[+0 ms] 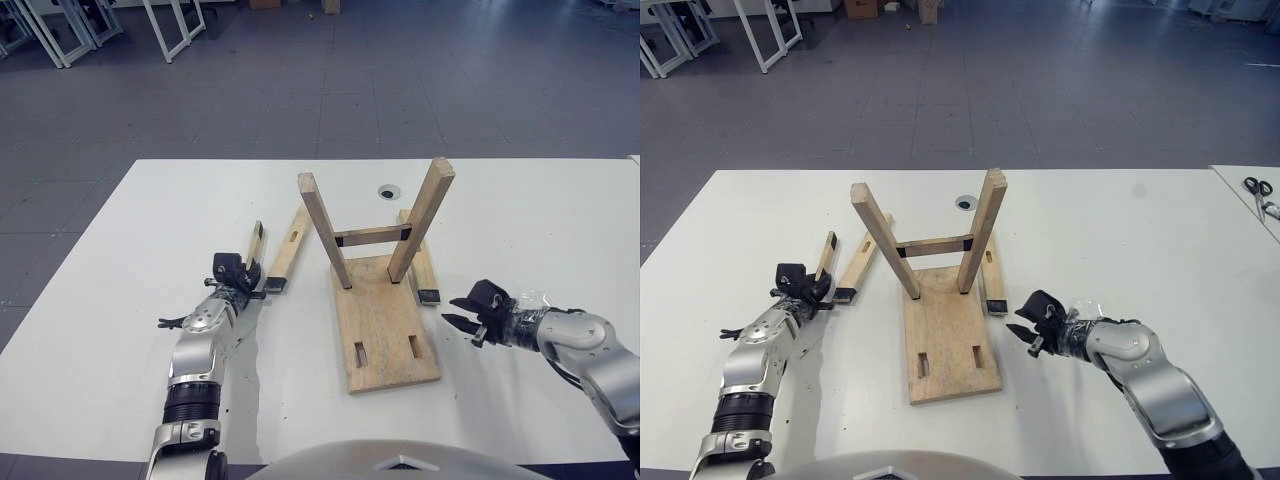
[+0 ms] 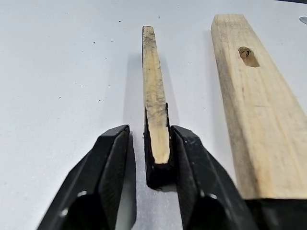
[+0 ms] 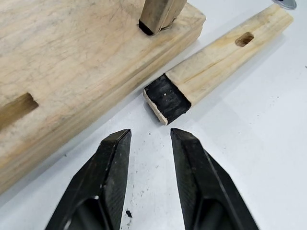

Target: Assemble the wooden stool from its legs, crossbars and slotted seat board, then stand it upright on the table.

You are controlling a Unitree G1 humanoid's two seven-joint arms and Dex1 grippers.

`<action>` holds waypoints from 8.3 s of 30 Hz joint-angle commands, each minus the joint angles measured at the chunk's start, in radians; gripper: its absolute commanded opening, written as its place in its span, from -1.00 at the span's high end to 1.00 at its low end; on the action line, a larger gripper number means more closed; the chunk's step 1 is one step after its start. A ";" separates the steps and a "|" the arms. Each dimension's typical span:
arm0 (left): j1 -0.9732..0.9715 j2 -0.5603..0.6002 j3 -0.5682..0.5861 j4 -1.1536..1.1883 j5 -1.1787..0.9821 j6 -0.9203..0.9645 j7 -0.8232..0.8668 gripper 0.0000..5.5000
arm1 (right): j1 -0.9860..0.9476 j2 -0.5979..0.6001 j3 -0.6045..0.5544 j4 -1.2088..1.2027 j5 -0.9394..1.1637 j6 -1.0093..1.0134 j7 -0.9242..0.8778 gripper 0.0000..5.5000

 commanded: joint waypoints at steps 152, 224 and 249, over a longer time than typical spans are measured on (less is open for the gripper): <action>0.124 -0.121 -0.190 -0.475 -0.352 0.142 -0.038 0.11 | -0.384 0.649 -0.191 0.549 -0.071 -0.242 -0.653 0.85; 0.446 -0.002 -0.033 -0.603 -0.325 0.150 -0.049 0.11 | 0.212 0.468 -0.222 -0.150 0.059 0.137 -0.519 0.15; 0.512 0.361 -0.287 -0.533 0.079 0.223 -0.156 0.11 | 0.071 0.539 -0.183 0.100 -0.028 0.072 -0.525 0.27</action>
